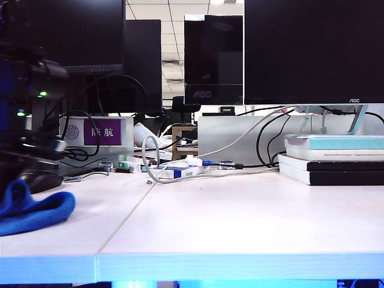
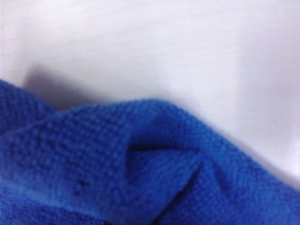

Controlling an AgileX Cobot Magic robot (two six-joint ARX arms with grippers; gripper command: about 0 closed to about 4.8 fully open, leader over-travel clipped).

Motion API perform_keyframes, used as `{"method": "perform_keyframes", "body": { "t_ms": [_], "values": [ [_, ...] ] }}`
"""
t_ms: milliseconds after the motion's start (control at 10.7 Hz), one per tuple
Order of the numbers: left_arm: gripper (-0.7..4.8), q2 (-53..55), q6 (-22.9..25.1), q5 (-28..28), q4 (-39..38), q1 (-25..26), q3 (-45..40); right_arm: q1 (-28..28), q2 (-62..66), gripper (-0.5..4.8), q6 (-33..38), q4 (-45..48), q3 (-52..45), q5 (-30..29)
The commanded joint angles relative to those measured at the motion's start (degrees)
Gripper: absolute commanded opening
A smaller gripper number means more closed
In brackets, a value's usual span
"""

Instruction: Wipe the table from left to right using the rag.

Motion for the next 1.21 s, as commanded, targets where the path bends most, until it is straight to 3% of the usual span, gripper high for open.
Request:
{"method": "perform_keyframes", "body": {
  "t_ms": [93,559,931,1117,1210],
  "values": [
    [-0.06,1.2,4.0,6.9,-2.0,10.0,-1.0,0.1,-0.2,-0.01,0.1,1.3,0.3,0.1],
    [-0.06,1.2,5.1,9.8,-1.5,11.0,-1.0,0.1,-0.2,-0.01,0.1,1.5,0.3,0.2],
    [-0.05,1.2,5.4,8.5,-1.6,11.1,-1.0,0.1,-0.2,-0.01,0.1,1.4,0.3,0.1],
    [-0.05,1.4,5.1,9.9,-1.4,8.5,-1.1,0.1,-0.2,-0.01,0.1,1.4,0.3,0.1],
    [-0.05,1.6,5.1,9.9,-0.9,4.7,-1.1,0.1,-0.2,-0.01,0.1,1.4,0.3,0.1]
  ]
}}
